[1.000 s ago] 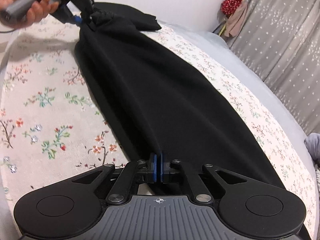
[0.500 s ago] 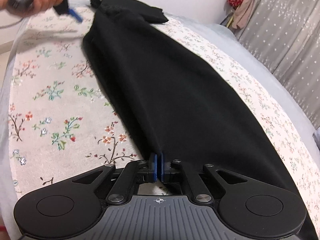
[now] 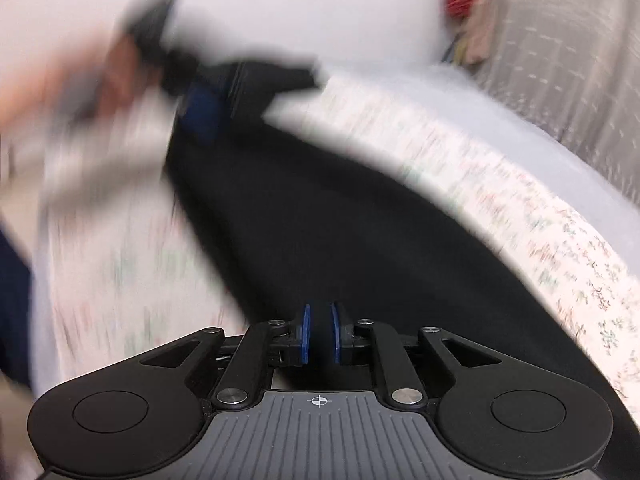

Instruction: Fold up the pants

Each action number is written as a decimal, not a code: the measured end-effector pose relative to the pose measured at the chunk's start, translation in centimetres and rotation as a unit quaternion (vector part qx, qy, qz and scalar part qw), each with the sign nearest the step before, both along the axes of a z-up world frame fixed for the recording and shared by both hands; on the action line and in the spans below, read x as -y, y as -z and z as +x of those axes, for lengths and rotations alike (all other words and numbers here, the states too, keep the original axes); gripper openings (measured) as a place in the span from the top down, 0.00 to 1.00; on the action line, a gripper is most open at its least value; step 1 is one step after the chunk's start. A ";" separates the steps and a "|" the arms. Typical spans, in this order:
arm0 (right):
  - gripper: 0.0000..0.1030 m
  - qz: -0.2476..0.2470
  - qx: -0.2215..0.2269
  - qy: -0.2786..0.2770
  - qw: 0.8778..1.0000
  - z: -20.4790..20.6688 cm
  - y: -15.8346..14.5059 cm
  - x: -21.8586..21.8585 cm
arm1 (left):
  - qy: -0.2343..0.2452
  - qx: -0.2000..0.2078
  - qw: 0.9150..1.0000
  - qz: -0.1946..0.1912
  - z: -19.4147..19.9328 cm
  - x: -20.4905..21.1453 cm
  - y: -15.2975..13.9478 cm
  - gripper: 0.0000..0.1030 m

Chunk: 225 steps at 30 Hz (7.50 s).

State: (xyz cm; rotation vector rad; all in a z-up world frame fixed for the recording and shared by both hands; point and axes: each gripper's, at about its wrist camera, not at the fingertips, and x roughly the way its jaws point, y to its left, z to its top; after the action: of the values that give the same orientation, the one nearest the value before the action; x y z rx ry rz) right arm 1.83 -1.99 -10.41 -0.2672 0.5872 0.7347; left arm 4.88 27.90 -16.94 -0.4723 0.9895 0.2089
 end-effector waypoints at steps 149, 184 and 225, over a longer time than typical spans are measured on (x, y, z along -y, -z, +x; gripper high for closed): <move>0.64 -0.060 -0.045 0.099 0.992 15.4 5.6 -3.8 | -0.128 0.111 0.983 -0.072 -3.9 -3.4 -2.5 0.35; 0.98 -0.115 -0.008 -0.065 0.991 -5.1 7.7 -12.4 | -0.178 0.006 0.984 0.002 -6.3 -5.5 -0.7 0.42; 0.38 0.057 -0.124 0.328 0.935 7.2 5.5 25.1 | 0.109 0.067 0.990 0.064 5.0 11.0 0.3 0.14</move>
State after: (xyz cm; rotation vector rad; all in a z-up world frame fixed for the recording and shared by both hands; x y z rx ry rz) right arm 9.07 -27.06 -15.91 0.1379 0.8130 0.1490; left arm 9.89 16.91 -17.20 -0.2536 0.8832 0.0427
